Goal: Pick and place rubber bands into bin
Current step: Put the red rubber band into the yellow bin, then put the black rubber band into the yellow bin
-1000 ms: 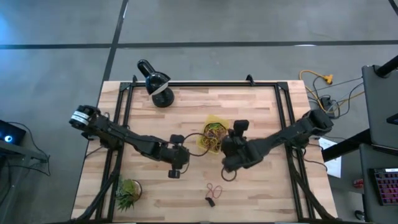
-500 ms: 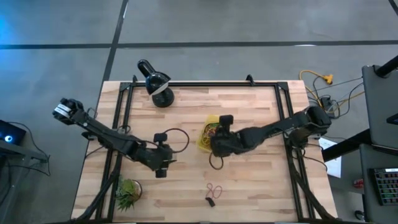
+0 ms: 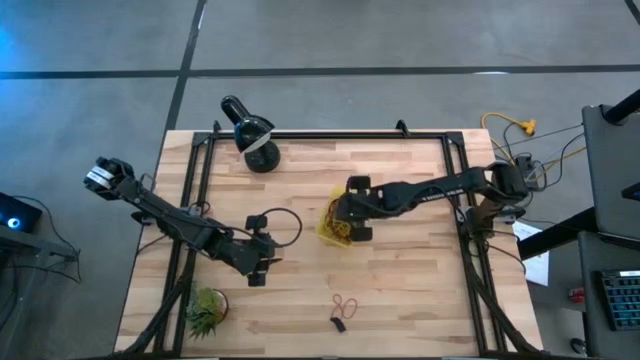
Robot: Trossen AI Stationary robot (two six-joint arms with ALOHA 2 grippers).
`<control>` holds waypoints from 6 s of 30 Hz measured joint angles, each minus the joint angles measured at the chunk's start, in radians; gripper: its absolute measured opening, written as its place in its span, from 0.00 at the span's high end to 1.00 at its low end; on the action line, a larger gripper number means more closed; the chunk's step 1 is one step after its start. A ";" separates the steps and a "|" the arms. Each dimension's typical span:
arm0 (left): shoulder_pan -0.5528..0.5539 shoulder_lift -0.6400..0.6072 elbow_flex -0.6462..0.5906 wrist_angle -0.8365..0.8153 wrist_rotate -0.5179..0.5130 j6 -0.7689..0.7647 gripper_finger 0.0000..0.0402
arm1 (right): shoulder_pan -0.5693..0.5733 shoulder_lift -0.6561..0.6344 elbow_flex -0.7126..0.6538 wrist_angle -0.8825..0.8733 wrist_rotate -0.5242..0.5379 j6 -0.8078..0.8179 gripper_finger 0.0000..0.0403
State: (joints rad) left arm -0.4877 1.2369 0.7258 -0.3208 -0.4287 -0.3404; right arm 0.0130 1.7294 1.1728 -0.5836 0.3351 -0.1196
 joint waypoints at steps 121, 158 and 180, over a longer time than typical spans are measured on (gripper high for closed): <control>0.024 0.858 0.328 0.890 0.513 0.337 0.65 | 0.511 -0.156 -0.452 0.328 -0.142 0.640 0.80; 0.035 0.797 0.328 0.918 0.539 0.409 1.00 | 0.511 -0.156 -0.452 0.328 -0.142 0.640 0.83; 0.273 0.698 0.317 0.904 0.079 0.512 1.00 | 0.511 -0.155 -0.462 0.327 -0.142 0.636 0.83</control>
State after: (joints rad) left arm -0.2149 1.9346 1.0431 0.5831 -0.3496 0.1715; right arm 0.5236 1.5742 0.7109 -0.2565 0.1936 0.5163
